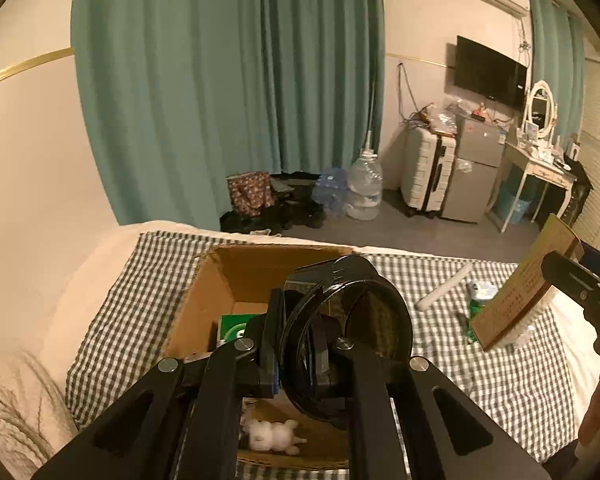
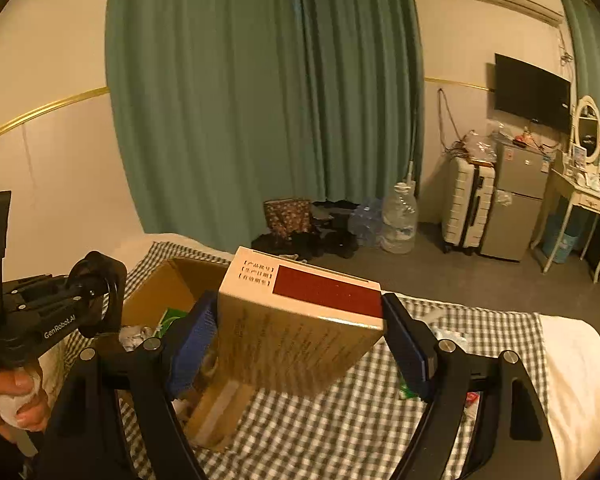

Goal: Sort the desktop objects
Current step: 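Lift the ring object and Amoxicillin box and carry them over the cardboard box, then lower the ring object and Amoxicillin box into the box and open both grippers, then move both open grippers out of the box back over the remaining pile, then reach the left gripper to the green packet while the right approaches the floss bottle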

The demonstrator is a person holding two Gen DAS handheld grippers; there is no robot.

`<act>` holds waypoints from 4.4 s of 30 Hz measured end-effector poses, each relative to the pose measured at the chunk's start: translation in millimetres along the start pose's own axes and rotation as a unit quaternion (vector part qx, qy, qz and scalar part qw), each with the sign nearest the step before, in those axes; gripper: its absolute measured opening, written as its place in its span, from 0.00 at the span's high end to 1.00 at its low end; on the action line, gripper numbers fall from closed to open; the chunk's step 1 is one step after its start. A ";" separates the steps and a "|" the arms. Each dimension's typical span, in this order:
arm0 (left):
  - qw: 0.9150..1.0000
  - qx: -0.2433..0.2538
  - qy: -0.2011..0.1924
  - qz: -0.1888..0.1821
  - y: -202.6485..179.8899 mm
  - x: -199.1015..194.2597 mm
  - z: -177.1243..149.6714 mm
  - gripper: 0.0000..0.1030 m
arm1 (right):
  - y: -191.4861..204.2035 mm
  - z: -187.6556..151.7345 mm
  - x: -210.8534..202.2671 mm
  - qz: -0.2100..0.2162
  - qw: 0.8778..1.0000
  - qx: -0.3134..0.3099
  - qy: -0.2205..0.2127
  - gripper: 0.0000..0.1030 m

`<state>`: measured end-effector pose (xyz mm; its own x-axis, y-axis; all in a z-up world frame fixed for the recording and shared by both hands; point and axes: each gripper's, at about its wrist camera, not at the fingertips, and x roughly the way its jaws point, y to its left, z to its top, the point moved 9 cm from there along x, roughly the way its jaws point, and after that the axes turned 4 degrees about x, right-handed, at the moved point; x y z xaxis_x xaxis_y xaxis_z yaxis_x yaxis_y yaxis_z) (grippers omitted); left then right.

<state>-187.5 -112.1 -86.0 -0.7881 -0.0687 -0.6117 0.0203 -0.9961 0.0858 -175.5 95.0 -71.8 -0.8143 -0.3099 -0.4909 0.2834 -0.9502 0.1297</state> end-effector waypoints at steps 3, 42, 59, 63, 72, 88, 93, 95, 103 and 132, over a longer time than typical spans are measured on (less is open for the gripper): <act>1.000 -0.005 0.007 0.007 13.2 8.9 -4.6 0.91 | 15.1 -1.0 11.7 0.013 1.000 -0.006 0.003 0.22; 0.990 -0.024 0.138 0.026 62.6 107.0 -88.7 0.66 | 100.5 -51.3 170.7 0.052 0.992 -0.050 0.103 0.19; 0.995 -0.025 0.091 0.030 55.2 59.4 -54.2 0.32 | 78.2 -10.7 112.1 0.025 0.998 -0.017 0.052 0.15; 0.996 -0.021 0.077 0.025 48.1 45.6 -43.6 0.28 | 68.7 -2.3 93.3 0.016 0.999 -0.012 0.040 0.15; 0.999 -0.017 0.037 0.016 23.8 11.6 -19.3 0.12 | 39.3 11.0 49.1 -0.004 1.000 0.006 0.016 0.10; 1.000 0.006 -0.016 0.000 -30.4 -28.6 7.6 0.00 | -59.6 13.0 -27.7 -0.124 0.990 0.062 -0.019 0.00; 0.999 0.026 -0.022 -0.010 -56.6 -32.8 9.8 0.00 | -105.0 9.7 -45.2 -0.164 0.982 0.095 -0.022 0.00; 0.999 0.031 -0.025 -0.012 -64.4 -33.3 10.8 0.00 | -121.5 7.0 -50.7 -0.180 0.978 0.104 -0.022 0.00; 0.998 0.046 -0.030 -0.027 -100.3 -29.2 14.6 0.00 | -176.8 -4.6 -70.0 -0.262 0.960 0.103 -0.013 0.00; 0.984 0.139 -0.014 -0.112 -263.8 96.9 -0.7 0.00 | -280.9 -99.8 23.2 -0.245 0.950 0.171 0.091 0.00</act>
<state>-268.8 143.9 -168.4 -0.7706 0.1570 -0.6177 -0.3225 -0.9320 0.1655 -223.4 358.1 -205.5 -0.6963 0.1547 -0.7008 -0.3138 -0.9438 0.1034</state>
